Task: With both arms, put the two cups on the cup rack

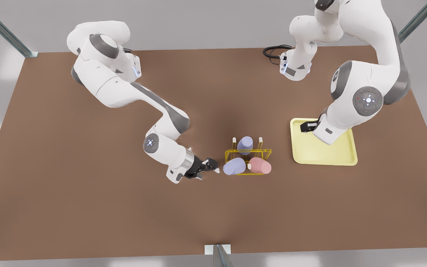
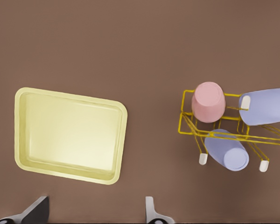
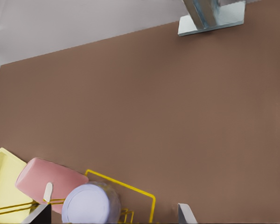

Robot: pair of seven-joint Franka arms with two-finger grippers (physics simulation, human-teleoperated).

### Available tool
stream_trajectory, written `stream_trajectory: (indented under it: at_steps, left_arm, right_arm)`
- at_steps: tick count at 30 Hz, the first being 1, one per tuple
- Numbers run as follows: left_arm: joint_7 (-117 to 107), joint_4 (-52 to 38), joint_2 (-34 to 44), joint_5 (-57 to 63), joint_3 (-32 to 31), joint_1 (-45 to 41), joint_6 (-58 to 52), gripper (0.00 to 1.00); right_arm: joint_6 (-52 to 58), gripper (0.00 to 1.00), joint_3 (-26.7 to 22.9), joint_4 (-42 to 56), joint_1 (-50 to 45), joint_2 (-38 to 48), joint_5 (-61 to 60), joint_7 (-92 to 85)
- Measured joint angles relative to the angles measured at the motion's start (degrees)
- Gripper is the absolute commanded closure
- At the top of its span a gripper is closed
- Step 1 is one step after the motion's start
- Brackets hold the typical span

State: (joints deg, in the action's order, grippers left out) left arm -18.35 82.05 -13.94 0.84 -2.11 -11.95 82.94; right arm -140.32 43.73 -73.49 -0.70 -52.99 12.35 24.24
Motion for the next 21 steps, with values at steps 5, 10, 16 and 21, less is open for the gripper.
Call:
stream_trajectory:
  at_steps: [5, 10, 16, 21]
  left_arm:
    - [3.68, 1.03, -2.55, -1.88, 0.39, 1.66, -0.8, 0.0]
    - [7.54, 0.83, -2.14, -2.15, 0.2, 2.09, -1.79, 0.0]
    - [11.0, -1.3, -1.72, -2.3, 0.17, 2.13, -4.16, 0.0]
    - [13.1, -1.32, -2.02, -2.26, 0.21, 2.22, -5.26, 0.0]
  right_arm:
    - [24.77, 0.0, -0.09, 0.76, 15.79, 8.71, 12.72, -2.97]
    - [50.11, 0.0, -4.76, 11.1, 18.93, 21.43, 13.9, -6.19]
    - [60.61, 0.0, -36.93, -4.82, -0.48, 43.25, -3.52, -9.46]
    - [62.78, 0.0, -38.07, -6.29, -0.74, 44.28, -7.31, -11.56]
